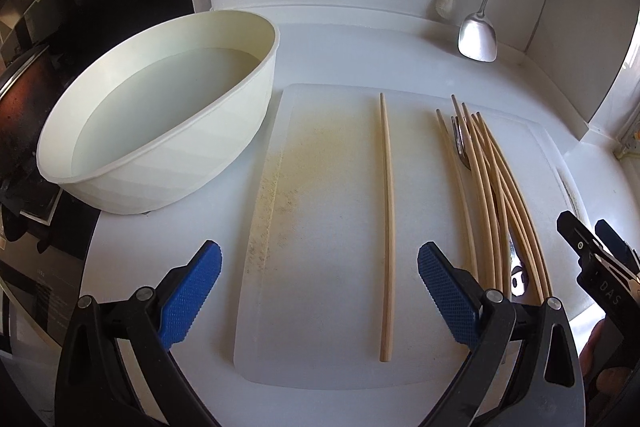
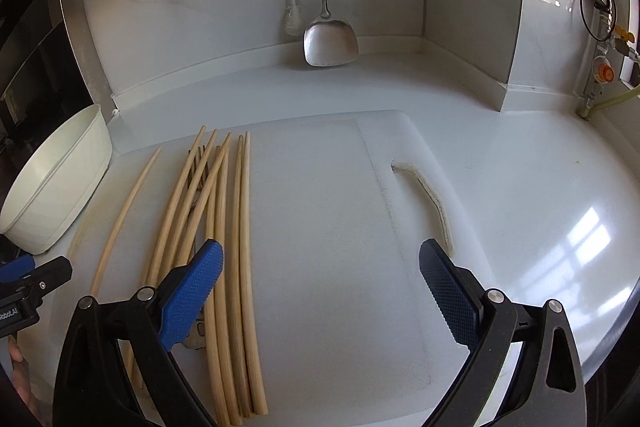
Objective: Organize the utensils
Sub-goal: 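Close the left tool on the lone chopstick while the right tool grasps another chopstick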
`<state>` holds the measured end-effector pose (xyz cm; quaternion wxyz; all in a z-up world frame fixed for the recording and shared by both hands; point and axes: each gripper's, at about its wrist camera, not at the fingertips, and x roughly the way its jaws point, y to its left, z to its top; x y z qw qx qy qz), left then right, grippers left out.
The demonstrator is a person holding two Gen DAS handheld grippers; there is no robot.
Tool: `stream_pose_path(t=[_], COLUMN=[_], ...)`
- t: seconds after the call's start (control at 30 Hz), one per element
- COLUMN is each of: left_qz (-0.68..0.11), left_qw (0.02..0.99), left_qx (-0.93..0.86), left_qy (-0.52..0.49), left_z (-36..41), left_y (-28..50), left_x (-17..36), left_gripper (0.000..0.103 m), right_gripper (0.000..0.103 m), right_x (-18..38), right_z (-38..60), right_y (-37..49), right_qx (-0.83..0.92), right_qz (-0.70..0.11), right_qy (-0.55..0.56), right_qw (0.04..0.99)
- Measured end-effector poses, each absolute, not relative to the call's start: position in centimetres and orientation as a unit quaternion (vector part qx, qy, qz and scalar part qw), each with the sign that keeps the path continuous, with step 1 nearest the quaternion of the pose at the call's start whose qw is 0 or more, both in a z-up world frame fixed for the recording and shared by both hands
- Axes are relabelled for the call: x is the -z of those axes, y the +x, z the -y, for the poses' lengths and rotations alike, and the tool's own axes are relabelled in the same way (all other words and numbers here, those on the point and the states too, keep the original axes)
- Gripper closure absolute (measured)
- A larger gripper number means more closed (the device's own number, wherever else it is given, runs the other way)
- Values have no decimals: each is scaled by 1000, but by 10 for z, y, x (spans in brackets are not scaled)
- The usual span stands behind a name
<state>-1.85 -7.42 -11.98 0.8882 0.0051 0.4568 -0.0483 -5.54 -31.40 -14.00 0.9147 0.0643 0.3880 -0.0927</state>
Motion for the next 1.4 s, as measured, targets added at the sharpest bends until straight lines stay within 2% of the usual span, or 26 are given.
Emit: stream_pose_path(t=[0.83,1.4], left_qz=[-472,-475], left_qw=[880,880], left_qx=[51,33], left_qy=[-8,9], left_z=[73,90], left_y=[-8,24], left_x=[142,154], left_gripper=[6,6], right_gripper=[9,10], right_x=[161,167], right_z=[305,315], right_y=[-36,-21], right_qx=[99,94], right_qz=[-422,-419], right_qy=[-21,10], right_qw=[901,903])
